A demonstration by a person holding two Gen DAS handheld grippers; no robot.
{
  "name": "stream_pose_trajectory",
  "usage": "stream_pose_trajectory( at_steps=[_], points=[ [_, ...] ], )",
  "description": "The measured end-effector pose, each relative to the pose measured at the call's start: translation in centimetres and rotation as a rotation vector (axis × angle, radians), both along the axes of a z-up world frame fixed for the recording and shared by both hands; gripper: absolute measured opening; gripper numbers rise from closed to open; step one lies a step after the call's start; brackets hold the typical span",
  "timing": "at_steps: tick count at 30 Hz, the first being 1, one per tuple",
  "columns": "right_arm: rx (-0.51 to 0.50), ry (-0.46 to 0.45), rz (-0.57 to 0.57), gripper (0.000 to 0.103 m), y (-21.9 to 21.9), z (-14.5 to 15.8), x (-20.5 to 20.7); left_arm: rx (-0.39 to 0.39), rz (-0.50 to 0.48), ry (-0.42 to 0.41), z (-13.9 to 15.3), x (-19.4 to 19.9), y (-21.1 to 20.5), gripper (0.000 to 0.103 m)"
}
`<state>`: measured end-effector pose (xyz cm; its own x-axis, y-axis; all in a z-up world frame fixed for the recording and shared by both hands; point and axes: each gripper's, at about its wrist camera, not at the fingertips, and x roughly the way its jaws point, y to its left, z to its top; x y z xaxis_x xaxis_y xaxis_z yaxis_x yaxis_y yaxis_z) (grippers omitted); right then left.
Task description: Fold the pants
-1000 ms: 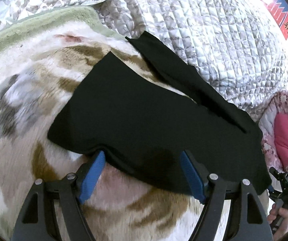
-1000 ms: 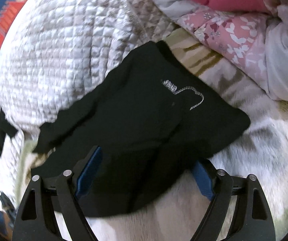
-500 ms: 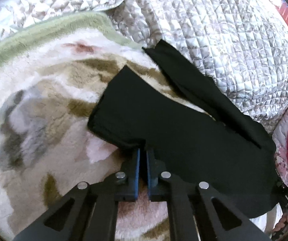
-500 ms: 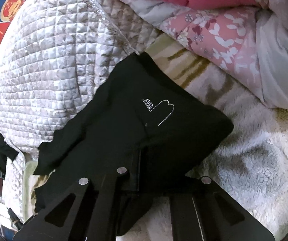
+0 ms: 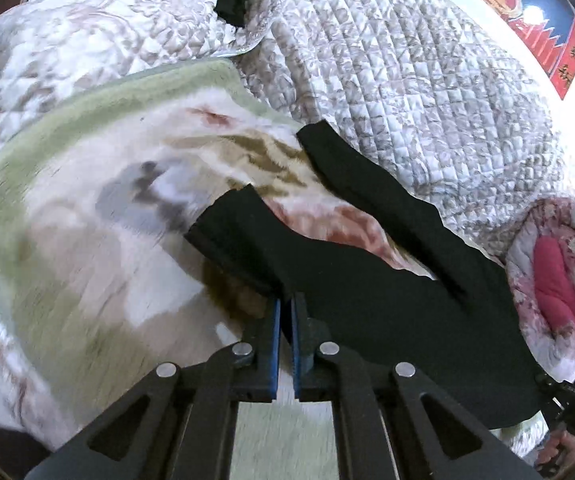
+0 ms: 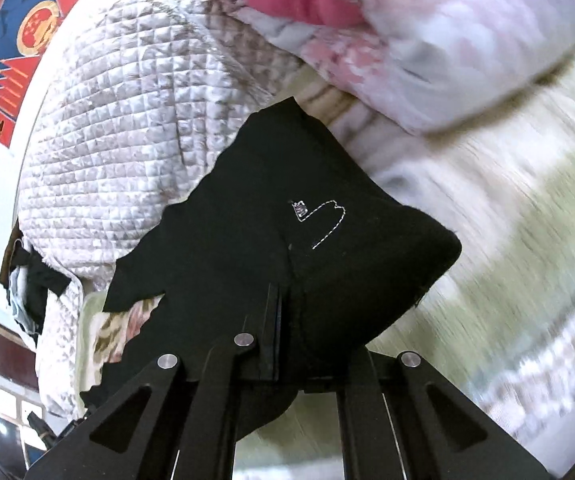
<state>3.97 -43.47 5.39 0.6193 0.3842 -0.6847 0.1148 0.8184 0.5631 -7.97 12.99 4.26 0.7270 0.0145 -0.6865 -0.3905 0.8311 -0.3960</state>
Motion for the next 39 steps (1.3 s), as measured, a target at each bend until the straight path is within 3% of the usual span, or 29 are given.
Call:
stream_pose_trajectory(
  at_steps=[3, 5, 7, 10, 14, 18, 19, 21, 24, 27, 29, 33, 39],
  points=[
    [-0.039, 0.053, 0.004, 0.005, -0.5, -1.8, -0.7, 0.046, -0.023, 0.027, -1.0, -1.2, -1.0, 0.006],
    [-0.014, 0.098, 0.004, 0.005, -0.7, -3.0, -0.5, 0.008, -0.015, 0.091, -2.7, -1.1, -0.8, 0.006],
    [-0.016, 0.079, -0.007, 0.007, -0.8, -2.7, -0.9, -0.011, 0.004, 0.104, -3.0, -1.4, -0.4, 0.007],
    [-0.084, 0.062, -0.024, 0.025, -0.7, -1.8, -1.8, 0.060, 0.081, 0.112, -2.2, -2.8, 0.0, 0.007],
    [-0.161, 0.031, -0.139, 0.035, -1.9, -0.4, -3.8, 0.105, 0.166, 0.127, -1.4, -4.3, 1.0, 0.007],
    [-0.297, -0.077, -0.202, 0.035, -1.4, 2.1, -5.0, 0.150, 0.095, 0.065, -0.1, -3.8, -0.1, 0.012],
    [-0.336, -0.111, -0.175, 0.037, -0.6, 2.7, -4.9, 0.150, 0.060, 0.052, 0.1, -3.3, -0.6, 0.016],
    [-0.382, -0.168, -0.098, 0.042, 1.3, 3.3, -4.8, 0.137, -0.028, 0.035, 0.1, -2.0, -1.8, 0.035],
    [-0.455, -0.223, 0.007, 0.042, 3.9, 3.5, -4.7, 0.136, -0.108, 0.094, -1.6, 0.1, -3.4, 0.036],
    [-0.536, -0.257, -0.008, 0.042, 4.4, 3.7, -4.8, 0.162, -0.108, 0.194, -3.7, 0.8, -3.4, 0.035],
    [-0.566, -0.221, -0.061, 0.042, 3.6, 3.5, -4.6, 0.167, -0.087, 0.186, -3.4, 0.6, -3.0, 0.035],
    [-0.592, -0.213, -0.194, 0.042, 1.5, 3.9, -4.7, 0.254, 0.006, 0.200, -2.1, 0.2, -2.6, 0.035],
    [-0.524, -0.178, 0.110, 0.042, 5.3, 2.8, 0.0, 0.218, -0.071, 0.168, -1.7, 3.1, -2.3, 0.035]
  ],
)
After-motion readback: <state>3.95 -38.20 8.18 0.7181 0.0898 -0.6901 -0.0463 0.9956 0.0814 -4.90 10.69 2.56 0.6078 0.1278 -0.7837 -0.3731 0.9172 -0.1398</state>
